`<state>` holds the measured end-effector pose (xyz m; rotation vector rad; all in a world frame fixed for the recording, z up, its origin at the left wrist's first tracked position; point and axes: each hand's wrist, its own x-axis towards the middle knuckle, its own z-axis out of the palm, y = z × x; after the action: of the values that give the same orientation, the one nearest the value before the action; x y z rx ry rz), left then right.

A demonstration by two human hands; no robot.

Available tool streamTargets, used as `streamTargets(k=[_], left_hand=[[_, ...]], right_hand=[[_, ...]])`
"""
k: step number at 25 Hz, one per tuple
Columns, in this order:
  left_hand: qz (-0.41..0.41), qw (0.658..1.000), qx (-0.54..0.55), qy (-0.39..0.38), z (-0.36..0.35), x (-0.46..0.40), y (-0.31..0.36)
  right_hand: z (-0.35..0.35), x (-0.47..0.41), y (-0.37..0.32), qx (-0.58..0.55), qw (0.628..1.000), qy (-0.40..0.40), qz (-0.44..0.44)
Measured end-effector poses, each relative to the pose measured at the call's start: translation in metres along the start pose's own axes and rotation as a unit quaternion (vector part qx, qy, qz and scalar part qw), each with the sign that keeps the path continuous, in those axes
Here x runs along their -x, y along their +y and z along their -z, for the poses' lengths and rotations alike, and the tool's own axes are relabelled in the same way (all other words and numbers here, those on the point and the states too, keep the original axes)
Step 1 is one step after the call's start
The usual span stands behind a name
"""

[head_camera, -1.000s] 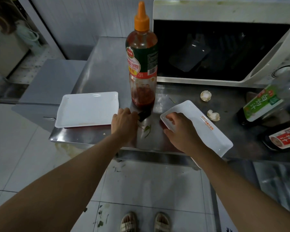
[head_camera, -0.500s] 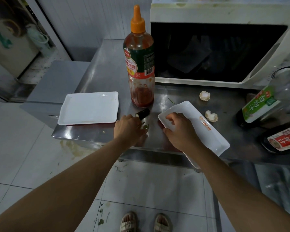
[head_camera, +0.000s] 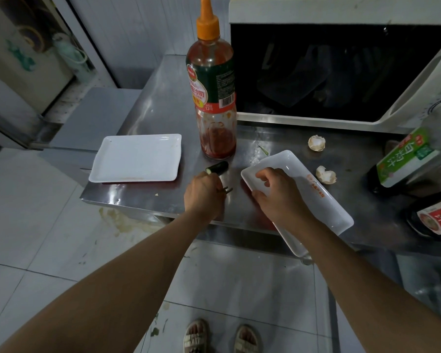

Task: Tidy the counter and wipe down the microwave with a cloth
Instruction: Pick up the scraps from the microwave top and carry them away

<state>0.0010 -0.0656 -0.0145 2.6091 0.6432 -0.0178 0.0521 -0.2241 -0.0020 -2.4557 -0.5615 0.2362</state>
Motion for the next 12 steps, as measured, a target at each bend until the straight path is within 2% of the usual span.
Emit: streamTargets(k=[12], left_hand=[[-0.024, 0.997, -0.066, -0.017, 0.0, -0.002, 0.0]], right_hand=[[0.012, -0.002, 0.005, 0.0, 1.0, -0.002, -0.009]])
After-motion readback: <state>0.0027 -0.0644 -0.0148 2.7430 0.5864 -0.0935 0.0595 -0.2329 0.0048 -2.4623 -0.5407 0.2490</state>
